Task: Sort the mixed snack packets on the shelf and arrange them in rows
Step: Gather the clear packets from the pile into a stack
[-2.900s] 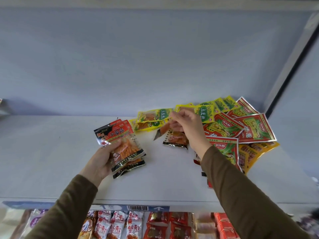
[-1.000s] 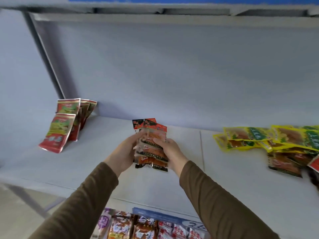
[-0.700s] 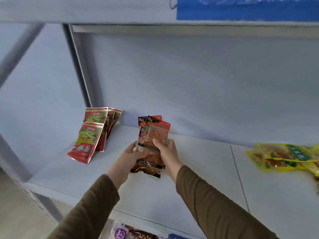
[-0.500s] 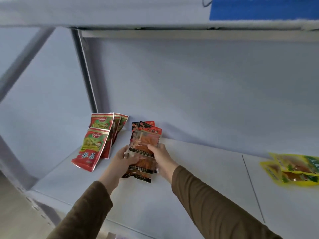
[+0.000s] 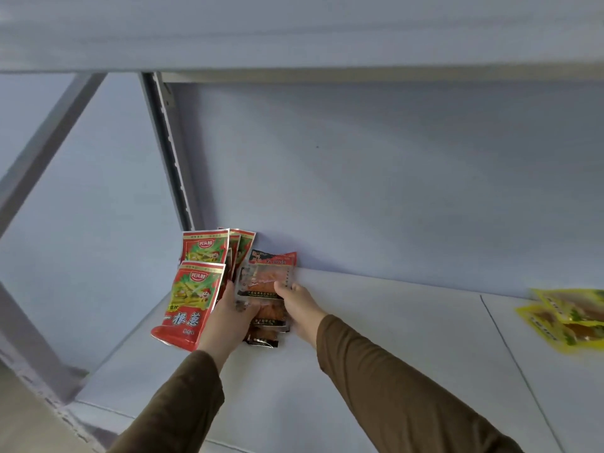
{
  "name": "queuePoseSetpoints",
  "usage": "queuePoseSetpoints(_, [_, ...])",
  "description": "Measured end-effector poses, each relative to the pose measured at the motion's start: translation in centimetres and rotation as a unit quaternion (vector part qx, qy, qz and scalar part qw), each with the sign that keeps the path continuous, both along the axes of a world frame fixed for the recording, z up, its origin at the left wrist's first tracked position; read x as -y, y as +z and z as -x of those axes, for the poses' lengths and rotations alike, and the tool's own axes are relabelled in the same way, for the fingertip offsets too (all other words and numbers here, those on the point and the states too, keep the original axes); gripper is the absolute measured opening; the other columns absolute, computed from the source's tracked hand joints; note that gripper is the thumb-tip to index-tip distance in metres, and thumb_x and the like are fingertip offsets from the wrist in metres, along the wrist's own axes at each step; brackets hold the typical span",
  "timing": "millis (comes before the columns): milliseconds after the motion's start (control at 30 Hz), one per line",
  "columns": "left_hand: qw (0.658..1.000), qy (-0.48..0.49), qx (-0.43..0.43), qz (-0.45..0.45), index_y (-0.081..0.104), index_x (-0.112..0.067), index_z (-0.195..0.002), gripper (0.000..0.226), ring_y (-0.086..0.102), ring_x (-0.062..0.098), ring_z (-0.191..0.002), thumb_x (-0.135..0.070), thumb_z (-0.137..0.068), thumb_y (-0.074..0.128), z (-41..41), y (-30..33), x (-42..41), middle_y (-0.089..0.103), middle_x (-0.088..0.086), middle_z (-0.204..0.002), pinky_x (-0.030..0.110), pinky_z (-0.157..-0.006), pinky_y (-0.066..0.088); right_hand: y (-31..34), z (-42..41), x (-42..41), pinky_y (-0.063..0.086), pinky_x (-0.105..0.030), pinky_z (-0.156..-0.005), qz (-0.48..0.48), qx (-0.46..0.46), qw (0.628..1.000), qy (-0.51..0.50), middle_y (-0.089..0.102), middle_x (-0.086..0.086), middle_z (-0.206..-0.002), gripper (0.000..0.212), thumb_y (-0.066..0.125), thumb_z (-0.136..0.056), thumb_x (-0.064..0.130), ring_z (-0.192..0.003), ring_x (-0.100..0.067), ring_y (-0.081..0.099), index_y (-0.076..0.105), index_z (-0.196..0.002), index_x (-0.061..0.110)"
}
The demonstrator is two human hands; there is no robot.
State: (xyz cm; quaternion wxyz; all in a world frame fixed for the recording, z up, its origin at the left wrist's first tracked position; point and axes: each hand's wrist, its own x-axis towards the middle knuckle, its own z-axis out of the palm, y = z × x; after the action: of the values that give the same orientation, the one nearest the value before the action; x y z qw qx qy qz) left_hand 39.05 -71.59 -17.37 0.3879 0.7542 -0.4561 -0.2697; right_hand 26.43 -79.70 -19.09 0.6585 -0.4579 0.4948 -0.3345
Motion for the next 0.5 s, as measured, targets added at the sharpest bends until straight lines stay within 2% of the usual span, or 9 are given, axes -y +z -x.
queuePoseSetpoints(67, [1.000, -0.017, 0.017, 0.006, 0.038, -0.029, -0.150, 0.060, 0.070, 0.010, -0.085, -0.041, -0.098, 0.065, -0.5, -0.3, -0.1, 0.065, -0.009, -0.107, 0.026, -0.066, 0.061, 0.1, 0.3, -0.7, 0.041, -0.034, -0.104, 0.042, -0.027, 0.999, -0.014, 0.048, 0.006, -0.146, 0.059, 0.054, -0.101, 0.047, -0.134, -0.024, 0.050, 0.042, -0.150, 0.016])
queuePoseSetpoints(100, [0.999, -0.025, 0.022, 0.011, 0.040, -0.029, -0.148, 0.057, 0.071, 0.010, -0.085, -0.041, -0.098, 0.065, -0.6, -0.5, -0.2, 0.066, -0.008, -0.110, 0.024, -0.066, 0.060, 0.0, 0.3, -1.2, 0.040, -0.033, -0.102, 0.052, -0.029, 0.998, -0.022, 0.047, 0.006, -0.148, 0.058, 0.052, -0.102, 0.047, -0.135, -0.024, 0.048, 0.041, -0.151, 0.018])
queuePoseSetpoints(200, [0.998, -0.042, 0.035, 0.033, 0.044, -0.028, -0.146, 0.052, 0.069, 0.004, -0.088, -0.041, -0.100, 0.062, -0.7, -0.9, -0.5, 0.066, -0.010, -0.111, 0.021, -0.067, 0.058, -0.7, -0.4, -2.9, 0.041, -0.039, -0.110, 0.056, 0.007, 0.997, -0.053, 0.051, 0.000, -0.150, 0.052, 0.049, -0.104, 0.042, -0.133, -0.022, 0.051, 0.042, -0.151, 0.023])
queuePoseSetpoints(267, [0.997, -0.041, 0.049, 0.044, 0.044, -0.028, -0.146, 0.051, 0.069, 0.012, -0.100, -0.043, -0.100, 0.061, -0.7, -1.0, -0.7, 0.065, -0.005, -0.121, 0.033, -0.082, 0.062, -1.2, -1.4, -3.7, 0.044, -0.045, -0.112, 0.067, 0.032, 0.994, -0.075, 0.056, -0.001, -0.145, 0.045, 0.048, -0.106, 0.037, -0.129, -0.021, 0.056, 0.045, -0.149, 0.025])
queuePoseSetpoints(367, [0.993, -0.047, 0.101, 0.029, 0.039, -0.027, -0.152, 0.059, 0.057, 0.025, -0.125, -0.049, -0.100, 0.058, -1.0, -1.4, -0.7, 0.056, 0.004, -0.140, 0.047, -0.104, 0.053, -1.1, -2.4, -4.3, 0.040, -0.047, -0.115, 0.066, 0.036, 0.992, -0.098, 0.050, -0.001, -0.152, 0.051, 0.047, -0.106, 0.033, -0.137, -0.022, 0.050, 0.036, -0.155, 0.025])
queuePoseSetpoints(433, [0.991, -0.057, 0.118, 0.026, 0.036, -0.027, -0.154, 0.062, 0.047, 0.029, -0.136, -0.051, -0.100, 0.056, -1.3, -1.7, -0.8, 0.050, 0.006, -0.149, 0.050, -0.113, 0.044, -0.8, -2.3, -4.5, 0.040, -0.042, -0.116, 0.066, 0.033, 0.993, -0.092, 0.047, -0.001, -0.154, 0.051, 0.045, -0.107, 0.030, -0.139, -0.020, 0.048, 0.034, -0.157, 0.024])
queuePoseSetpoints(500, [0.990, -0.068, 0.123, 0.032, 0.033, -0.027, -0.157, 0.066, 0.037, 0.030, -0.144, -0.053, -0.100, 0.055, -1.4, -1.9, -1.1, 0.044, 0.005, -0.156, 0.049, -0.120, 0.035, -0.6, -1.8, -4.5, 0.038, -0.032, -0.111, 0.070, 0.024, 0.993, -0.088, 0.044, 0.000, -0.157, 0.050, 0.045, -0.108, 0.029, -0.140, -0.019, 0.046, 0.035, -0.156, 0.022])
